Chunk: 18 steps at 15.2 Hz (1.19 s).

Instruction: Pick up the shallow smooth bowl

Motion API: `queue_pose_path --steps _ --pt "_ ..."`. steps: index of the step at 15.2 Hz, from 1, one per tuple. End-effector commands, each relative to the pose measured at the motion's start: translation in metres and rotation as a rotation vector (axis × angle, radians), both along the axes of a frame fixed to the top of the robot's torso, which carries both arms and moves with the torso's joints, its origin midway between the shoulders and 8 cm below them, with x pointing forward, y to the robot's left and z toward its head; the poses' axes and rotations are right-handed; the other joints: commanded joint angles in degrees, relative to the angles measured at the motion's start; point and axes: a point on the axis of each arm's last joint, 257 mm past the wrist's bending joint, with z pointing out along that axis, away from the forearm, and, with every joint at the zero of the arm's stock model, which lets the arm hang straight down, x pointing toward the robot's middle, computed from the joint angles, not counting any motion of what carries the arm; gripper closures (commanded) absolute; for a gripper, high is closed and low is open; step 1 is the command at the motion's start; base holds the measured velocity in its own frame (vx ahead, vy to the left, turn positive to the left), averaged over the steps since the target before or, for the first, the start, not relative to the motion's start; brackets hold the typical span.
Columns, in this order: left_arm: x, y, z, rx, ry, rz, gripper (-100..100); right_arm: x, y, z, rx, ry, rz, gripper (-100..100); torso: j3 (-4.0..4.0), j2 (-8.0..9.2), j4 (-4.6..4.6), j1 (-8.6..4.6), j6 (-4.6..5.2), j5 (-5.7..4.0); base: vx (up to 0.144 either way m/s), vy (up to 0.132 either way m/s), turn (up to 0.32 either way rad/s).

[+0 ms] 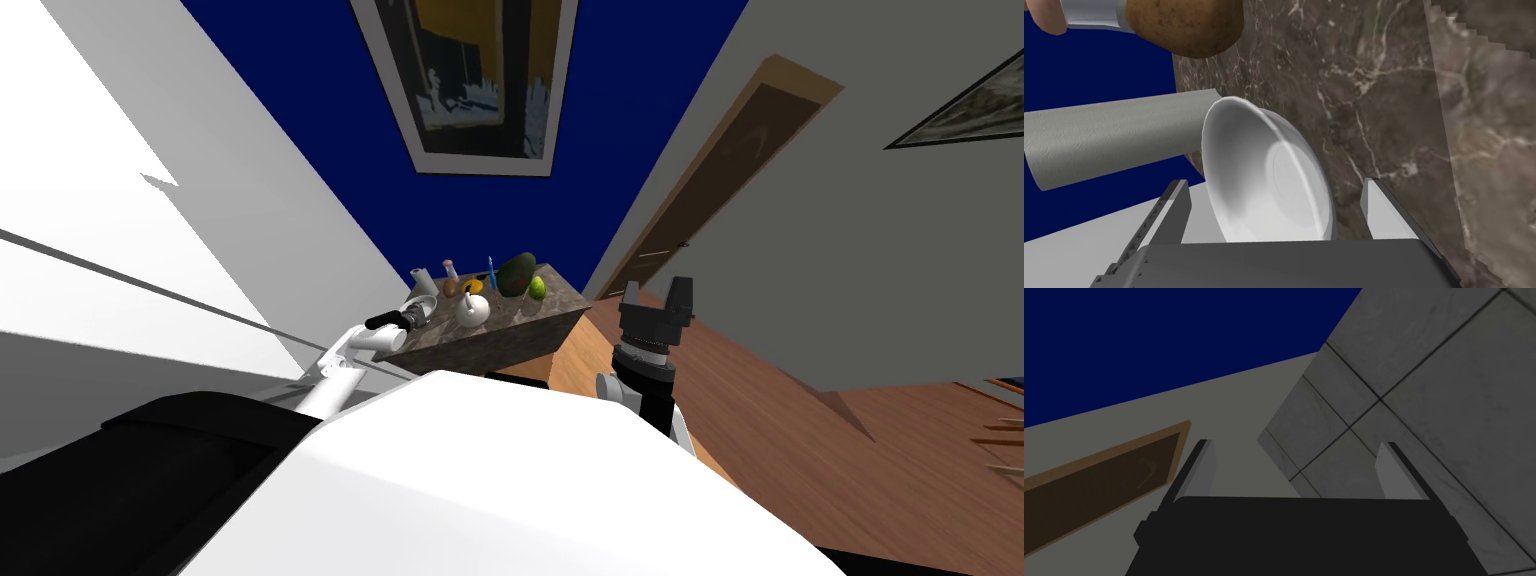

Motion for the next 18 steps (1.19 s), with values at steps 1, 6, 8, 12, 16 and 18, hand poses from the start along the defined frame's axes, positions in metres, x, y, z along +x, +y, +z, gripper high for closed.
queue_pose_path --steps 1,6,8,12,16,18 --pt "-0.007 0.014 -0.004 -0.022 0.036 0.043 -100 0.0 0.0 0.0 0.0 0.0 0.0 0 0.0 0.0 0.0 0.0 0.0 0.0 -0.001 -0.016 -0.085" --pt "-0.019 0.025 -0.011 -0.045 0.093 0.088 -100 0.0 0.0 0.0 0.0 0.0 0.0 0 0.0 0.0 0.0 -0.01 0.02 0.0 -0.001 -0.013 -0.064" --pt "-0.027 0.035 -0.015 -0.065 0.128 0.127 -100 0.0 0.0 0.0 0.0 0.0 0.0 0 0.0 0.0 0.0 0.0 0.01 0.0 0.0 -0.014 -0.078" --pt "-0.04 0.053 -0.015 -0.098 0.173 0.196 -100 0.0 0.0 0.0 0.0 0.0 0.0 0 0.0 0.0 0.0 -0.01 0.01 0.0 0.0 -0.013 -0.073" --pt "-0.052 0.06 -0.02 -0.118 0.221 0.238 -100 0.0 0.0 0.0 0.0 0.0 0.0 0 0.0 0.0 0.0 -0.01 0.01 -0.01 0.001 -0.013 -0.056" --pt "-0.06 0.067 -0.021 -0.134 0.247 0.272 -100 0.0 0.0 0.0 0.0 0.0 0.0 0 0.0 -0.01 0.0 -0.01 0.02 -0.01 0.0 -0.014 -0.088"
